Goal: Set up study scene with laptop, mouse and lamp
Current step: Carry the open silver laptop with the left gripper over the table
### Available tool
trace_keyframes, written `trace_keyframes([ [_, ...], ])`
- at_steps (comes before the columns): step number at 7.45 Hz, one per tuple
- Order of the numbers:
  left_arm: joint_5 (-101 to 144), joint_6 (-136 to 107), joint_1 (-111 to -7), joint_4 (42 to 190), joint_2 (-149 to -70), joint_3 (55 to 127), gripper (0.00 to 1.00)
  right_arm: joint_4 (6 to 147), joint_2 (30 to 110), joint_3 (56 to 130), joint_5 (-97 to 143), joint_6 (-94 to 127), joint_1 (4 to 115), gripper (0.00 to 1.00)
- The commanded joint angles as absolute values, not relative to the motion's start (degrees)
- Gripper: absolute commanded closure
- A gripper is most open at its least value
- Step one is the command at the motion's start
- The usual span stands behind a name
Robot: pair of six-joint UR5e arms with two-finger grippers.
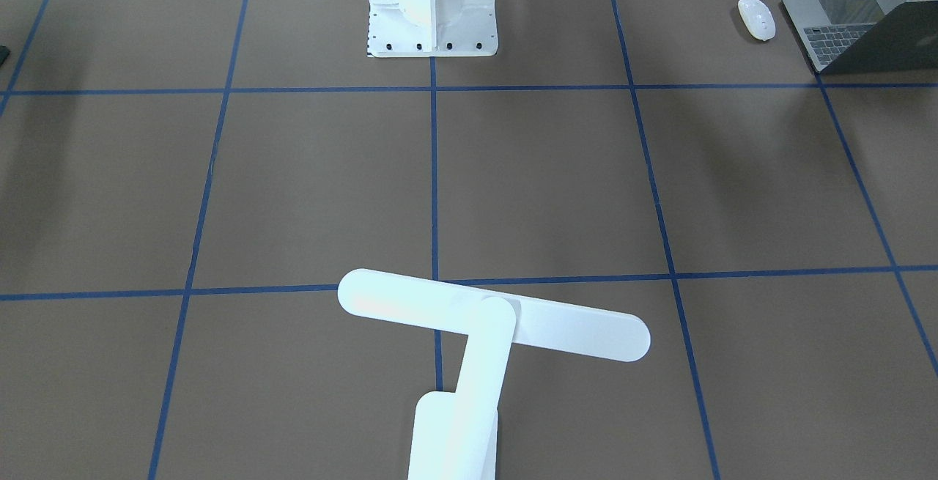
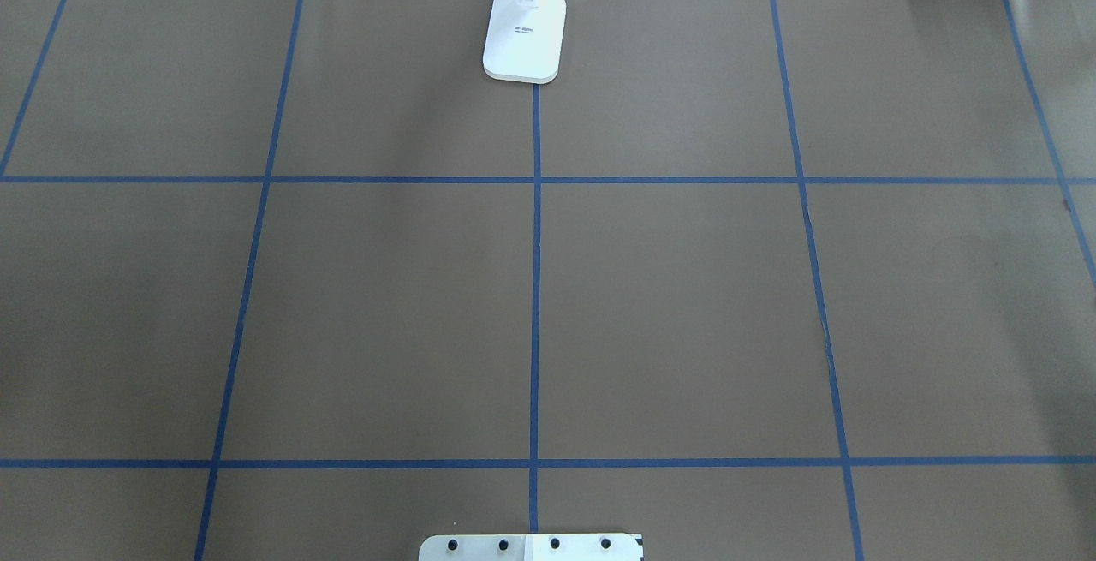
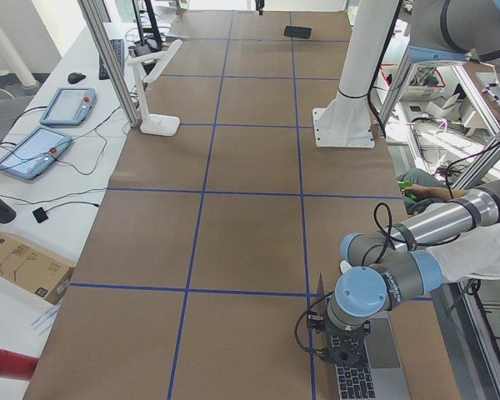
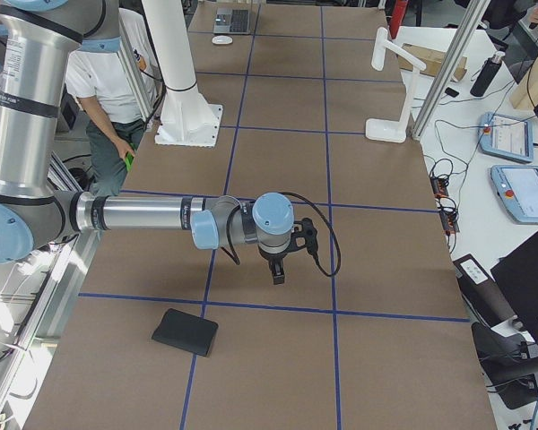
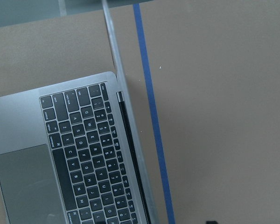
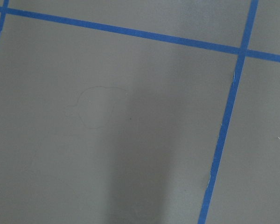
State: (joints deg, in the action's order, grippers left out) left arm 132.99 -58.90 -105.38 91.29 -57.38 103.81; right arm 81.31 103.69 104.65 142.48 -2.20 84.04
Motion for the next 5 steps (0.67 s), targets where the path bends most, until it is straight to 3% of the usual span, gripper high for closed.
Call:
trace_keyframes([
  [1,136.4,-58.3,-105.9,89.0,-57.4,103.4,1.00,81.3,103.7,105.4,142.4,-2.2,84.1,0.00],
  [3,138.3,-58.2,-106.5,88.3,-58.2,105.0,1.00,81.3,103.8,105.5,142.5,-2.2,84.2,0.00],
  [5,138.1,-58.0,-106.5,77.7,-63.3,112.5,1.00,81.3,103.4,106.6,142.6,-2.1,84.3,0.00],
])
